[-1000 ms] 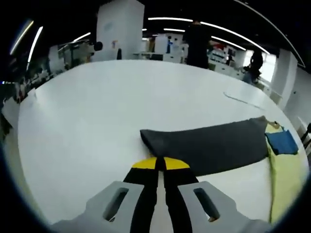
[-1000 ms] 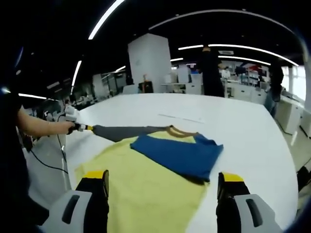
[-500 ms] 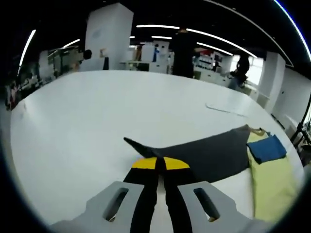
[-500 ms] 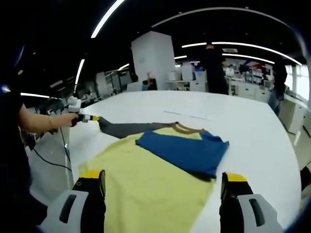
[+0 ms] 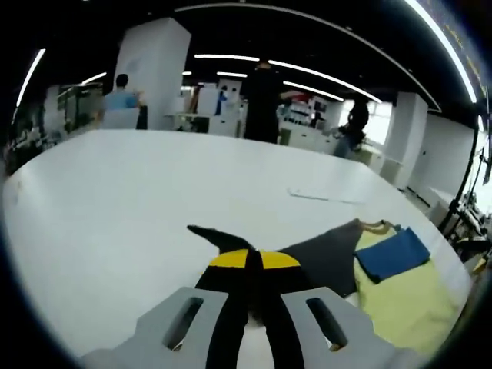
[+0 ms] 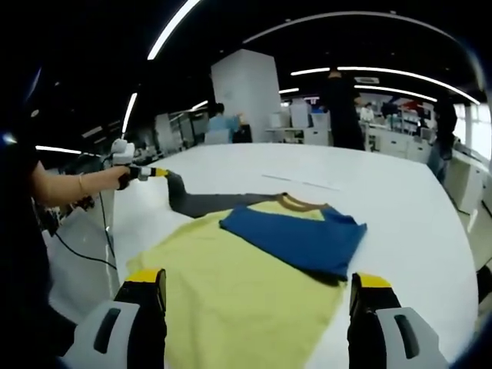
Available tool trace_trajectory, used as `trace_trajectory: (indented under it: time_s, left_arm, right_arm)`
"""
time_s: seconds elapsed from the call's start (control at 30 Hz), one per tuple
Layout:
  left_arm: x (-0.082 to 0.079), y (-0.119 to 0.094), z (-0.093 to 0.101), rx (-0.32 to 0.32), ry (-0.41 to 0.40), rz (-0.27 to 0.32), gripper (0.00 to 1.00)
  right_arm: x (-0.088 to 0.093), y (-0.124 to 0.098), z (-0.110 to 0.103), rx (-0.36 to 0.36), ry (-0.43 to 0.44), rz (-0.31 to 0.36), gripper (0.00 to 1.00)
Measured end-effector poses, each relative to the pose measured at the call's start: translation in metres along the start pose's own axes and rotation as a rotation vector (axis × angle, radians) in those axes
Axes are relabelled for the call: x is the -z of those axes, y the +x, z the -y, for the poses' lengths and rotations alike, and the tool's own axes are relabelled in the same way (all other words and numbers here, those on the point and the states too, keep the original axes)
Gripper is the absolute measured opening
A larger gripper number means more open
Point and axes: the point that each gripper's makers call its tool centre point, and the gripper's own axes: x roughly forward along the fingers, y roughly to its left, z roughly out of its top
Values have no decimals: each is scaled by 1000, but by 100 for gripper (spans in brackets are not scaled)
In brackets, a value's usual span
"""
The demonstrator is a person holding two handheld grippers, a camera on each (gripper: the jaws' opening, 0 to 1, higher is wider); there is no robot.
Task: Fold the garment on the visible template until the final outline fits inside the template.
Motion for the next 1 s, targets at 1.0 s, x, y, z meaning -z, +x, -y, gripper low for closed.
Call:
trace_trajectory:
  time_s: [1.0]
  left_arm:
    - [-22, 31, 114, 241, 14, 50, 0]
  right_arm:
    - [6, -1, -11, -23, -2, -15, 99]
